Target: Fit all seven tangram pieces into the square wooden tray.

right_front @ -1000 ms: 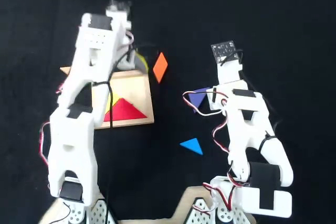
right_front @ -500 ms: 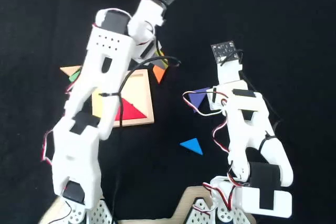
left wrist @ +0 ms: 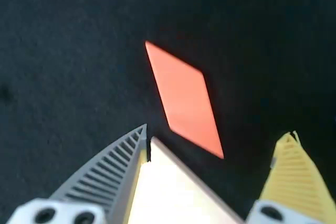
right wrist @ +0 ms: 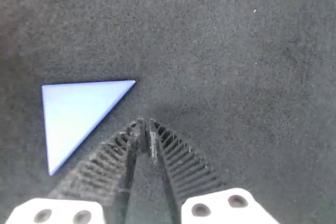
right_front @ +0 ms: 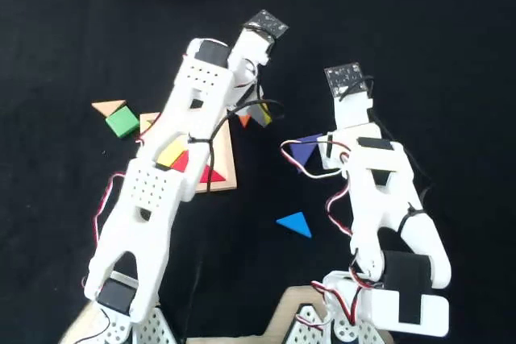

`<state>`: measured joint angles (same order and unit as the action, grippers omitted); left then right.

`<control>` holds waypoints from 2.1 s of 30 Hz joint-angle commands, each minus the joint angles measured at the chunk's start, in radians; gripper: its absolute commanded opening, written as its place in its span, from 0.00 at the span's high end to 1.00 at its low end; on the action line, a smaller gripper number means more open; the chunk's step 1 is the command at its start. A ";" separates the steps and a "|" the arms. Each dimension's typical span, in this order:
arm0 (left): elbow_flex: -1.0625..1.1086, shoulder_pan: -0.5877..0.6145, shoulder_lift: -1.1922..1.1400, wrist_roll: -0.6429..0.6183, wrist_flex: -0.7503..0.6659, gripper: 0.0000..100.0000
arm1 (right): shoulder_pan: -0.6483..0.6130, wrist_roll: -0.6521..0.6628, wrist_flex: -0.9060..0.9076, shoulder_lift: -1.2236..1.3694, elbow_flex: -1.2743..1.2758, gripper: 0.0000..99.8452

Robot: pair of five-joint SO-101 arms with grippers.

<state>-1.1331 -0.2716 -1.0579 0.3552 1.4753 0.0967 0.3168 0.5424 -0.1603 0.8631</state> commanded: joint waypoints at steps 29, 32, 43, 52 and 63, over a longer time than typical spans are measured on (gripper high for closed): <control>-0.440 -0.028 -0.301 0.043 0.107 0.88 | -0.003 -0.008 -0.018 -0.001 -0.002 0.99; -0.440 -0.030 -0.298 0.043 0.124 0.88 | -0.003 -0.008 -0.018 -0.001 -0.002 0.99; -0.507 -0.085 -0.109 -0.176 0.288 0.95 | -0.005 -0.008 -0.018 -0.001 -0.002 0.99; -0.061 -0.077 0.400 -0.462 0.288 0.95 | -0.005 -0.008 -0.018 -0.001 -0.002 0.99; 0.702 0.044 0.976 -0.945 0.170 0.95 | -0.005 -0.008 -0.018 -0.001 -0.001 0.99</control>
<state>-0.6590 -0.2608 -0.2708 -0.5409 1.7392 0.0967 0.3168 0.5424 -0.1603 0.8646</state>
